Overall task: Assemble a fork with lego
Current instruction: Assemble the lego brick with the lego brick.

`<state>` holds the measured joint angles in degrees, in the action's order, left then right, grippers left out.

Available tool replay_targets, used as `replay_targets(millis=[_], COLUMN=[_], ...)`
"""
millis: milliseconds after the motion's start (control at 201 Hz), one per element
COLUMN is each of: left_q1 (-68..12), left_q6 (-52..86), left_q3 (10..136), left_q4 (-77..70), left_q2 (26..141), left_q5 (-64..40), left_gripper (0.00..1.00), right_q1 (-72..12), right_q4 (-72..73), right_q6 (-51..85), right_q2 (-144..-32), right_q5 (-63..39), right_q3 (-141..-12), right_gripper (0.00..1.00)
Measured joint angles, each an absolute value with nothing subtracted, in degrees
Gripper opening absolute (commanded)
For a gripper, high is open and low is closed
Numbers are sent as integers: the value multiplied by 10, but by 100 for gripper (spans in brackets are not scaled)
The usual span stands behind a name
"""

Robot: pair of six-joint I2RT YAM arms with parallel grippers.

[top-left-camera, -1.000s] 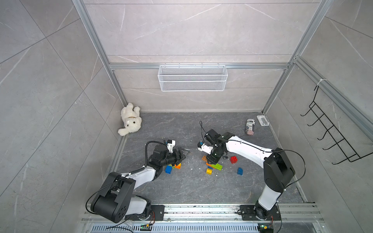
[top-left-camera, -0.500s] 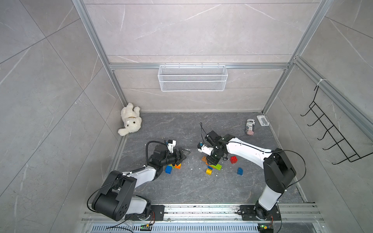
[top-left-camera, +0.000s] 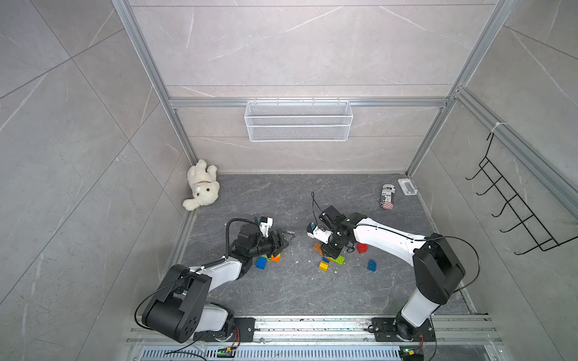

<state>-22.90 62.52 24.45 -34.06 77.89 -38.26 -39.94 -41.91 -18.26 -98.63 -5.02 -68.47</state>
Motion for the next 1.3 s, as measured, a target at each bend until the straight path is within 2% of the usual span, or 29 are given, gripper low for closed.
replay_targets(millis=[562, 781, 856, 970, 1110, 1214, 1304], left_q1=[-229, -229, -229, -229, -229, -229, -229], left_q6=[607, 597, 596, 595, 594, 594, 593], left_q3=[260, 263, 265, 265, 265, 265, 265], left_q4=[-281, -254, -251, -248, -244, -242, -240], left_q2=[752, 740, 739, 738, 736, 734, 727], left_q5=[-381, -380, -380, -379, -378, -376, -376], left_gripper=[77, 76, 76, 76, 76, 76, 76], right_q1=[-412, -411, -411, -411, -411, -411, -411], right_q4=[-424, -428, -430, -433, -435, -435, -439], right_q6=[-176, -176, -174, -170, -170, -166, -159], right_q2=[-992, -991, -991, -990, -982, -972, -958], right_q5=[-28, -39, -47, -59, -62, -63, -60], right_q3=[-693, -696, -696, -696, -696, -696, -700], right_gripper=[25, 38, 39, 49, 44, 54, 52])
